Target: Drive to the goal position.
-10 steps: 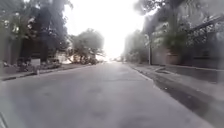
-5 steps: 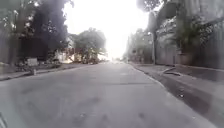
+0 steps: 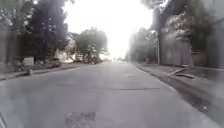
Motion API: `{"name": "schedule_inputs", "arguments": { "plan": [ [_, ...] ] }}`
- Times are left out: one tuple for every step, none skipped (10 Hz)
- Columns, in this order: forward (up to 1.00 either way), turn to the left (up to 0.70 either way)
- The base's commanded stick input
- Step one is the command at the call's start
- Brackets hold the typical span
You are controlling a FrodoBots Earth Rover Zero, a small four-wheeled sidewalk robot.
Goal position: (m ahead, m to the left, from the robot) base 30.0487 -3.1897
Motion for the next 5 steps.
{"name": "schedule_inputs", "arguments": {
  "plan": [
    [0.75,0.0],
    [0.75,0.0],
    [0.76,0.0],
    [0.76,0.0],
    [0.79,0.0]
  ]
}}
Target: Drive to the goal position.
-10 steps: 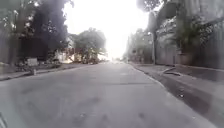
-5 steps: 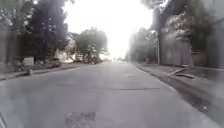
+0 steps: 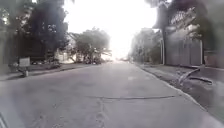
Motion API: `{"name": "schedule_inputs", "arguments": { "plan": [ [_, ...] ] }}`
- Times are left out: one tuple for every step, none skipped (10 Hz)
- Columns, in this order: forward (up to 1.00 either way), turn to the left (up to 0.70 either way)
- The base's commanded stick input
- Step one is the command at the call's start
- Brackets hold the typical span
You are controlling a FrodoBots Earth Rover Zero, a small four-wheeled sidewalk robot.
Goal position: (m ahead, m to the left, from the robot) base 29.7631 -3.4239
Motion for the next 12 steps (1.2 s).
{"name": "schedule_inputs", "arguments": {
  "plan": [
    [0.83,0.0],
    [1.0,0.0],
    [1.0,0.0],
    [1.0,-0.2],
    [1.0,-0.36],
    [1.0,-0.4],
    [1.0,-0.4],
    [1.0,-0.4],
    [1.0,-0.4],
    [1.0,-0.4],
    [1.0,-0.24],
    [1.0,-0.03]
  ]
}}
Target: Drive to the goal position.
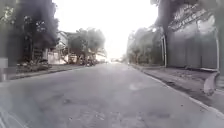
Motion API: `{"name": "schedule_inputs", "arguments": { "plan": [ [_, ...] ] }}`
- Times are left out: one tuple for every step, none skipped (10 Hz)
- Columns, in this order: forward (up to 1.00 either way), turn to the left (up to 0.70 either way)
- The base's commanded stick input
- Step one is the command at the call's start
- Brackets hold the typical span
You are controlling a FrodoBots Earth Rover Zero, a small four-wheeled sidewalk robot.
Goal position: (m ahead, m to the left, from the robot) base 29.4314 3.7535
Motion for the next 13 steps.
{"name": "schedule_inputs", "arguments": {
  "plan": [
    [1.0,0.0],
    [1.0,0.0],
    [1.0,0.0],
    [1.0,0.0],
    [1.0,0.0],
    [1.0,0.0],
    [1.0,0.0],
    [1.0,0.0],
    [1.0,0.4],
    [1.0,0.4],
    [1.0,0.36],
    [1.0,0.0],
    [1.0,0.0]
  ]
}}
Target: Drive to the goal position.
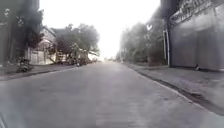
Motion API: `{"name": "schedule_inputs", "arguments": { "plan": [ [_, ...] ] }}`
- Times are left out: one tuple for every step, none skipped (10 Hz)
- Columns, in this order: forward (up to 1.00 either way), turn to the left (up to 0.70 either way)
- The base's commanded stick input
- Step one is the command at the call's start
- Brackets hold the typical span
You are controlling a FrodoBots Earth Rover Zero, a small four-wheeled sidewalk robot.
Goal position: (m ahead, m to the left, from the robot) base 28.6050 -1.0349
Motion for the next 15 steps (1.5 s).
{"name": "schedule_inputs", "arguments": {
  "plan": [
    [1.0,0.0],
    [1.0,0.0],
    [1.0,0.0],
    [1.0,0.0],
    [1.0,0.0],
    [1.0,0.0],
    [1.0,0.0],
    [1.0,-0.16],
    [1.0,-0.4],
    [1.0,-0.22],
    [1.0,0.0],
    [1.0,0.0],
    [1.0,0.0],
    [1.0,0.0],
    [1.0,0.0]
  ]
}}
